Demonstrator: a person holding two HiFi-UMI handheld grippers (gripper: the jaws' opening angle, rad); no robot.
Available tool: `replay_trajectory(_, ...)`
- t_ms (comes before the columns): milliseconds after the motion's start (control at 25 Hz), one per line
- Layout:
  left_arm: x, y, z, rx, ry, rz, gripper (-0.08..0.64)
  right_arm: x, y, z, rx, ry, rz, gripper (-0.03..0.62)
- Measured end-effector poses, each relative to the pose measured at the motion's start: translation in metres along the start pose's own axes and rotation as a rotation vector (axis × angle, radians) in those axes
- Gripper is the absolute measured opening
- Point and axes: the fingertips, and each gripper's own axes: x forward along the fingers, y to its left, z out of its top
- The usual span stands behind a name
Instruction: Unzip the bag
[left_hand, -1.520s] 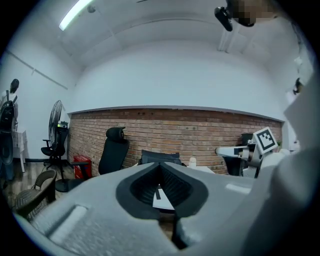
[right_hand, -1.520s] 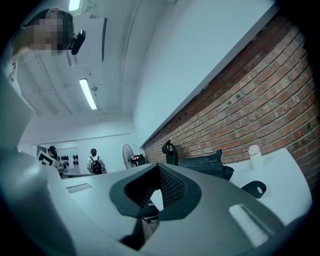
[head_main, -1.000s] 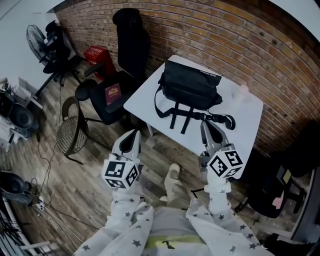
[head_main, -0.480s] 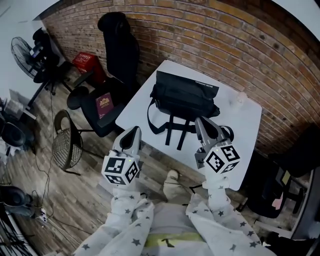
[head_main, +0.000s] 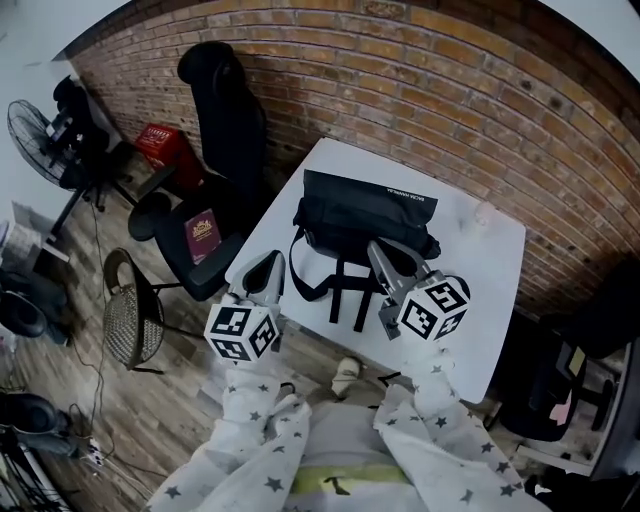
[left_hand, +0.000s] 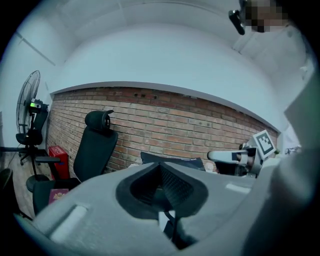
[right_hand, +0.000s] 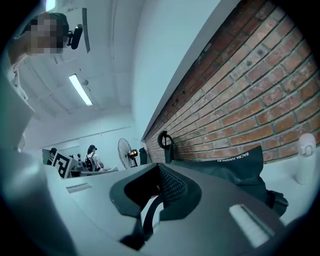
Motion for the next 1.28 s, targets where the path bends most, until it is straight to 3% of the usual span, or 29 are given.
replay_trajectory(200,0.031,0.017,-0.003,-0.013,0.035,-0.048,-0.005,0.027,-0.007,-0.022,0.018,0.052,-0.013,0.012)
replay_trajectory(360,0.053,0.034,-0.008,-0.02,0.075,-0.093,0.0,0.048,-0.01,-0.05,0.053,0.113,-0.027,0.07)
replay_trajectory(840,0.117,0.058,-0.018,0.031,0.216,-0.325,0.078,0.105,-0.006,-0.119,0.137,0.197,-0.114,0.115)
replay_trajectory(1040,0.137,0.052,-0.025,0.037,0.239,-0.409,0.097,0.12,-0.012,-0.138,0.113,0.231,-0.161,0.141)
replay_trajectory(1280,0.156,0.046,-0.037,0.045,0.262,-0.483,0.18,0.136,-0.018,-0.154,0.054,0.258,-0.222,0.158)
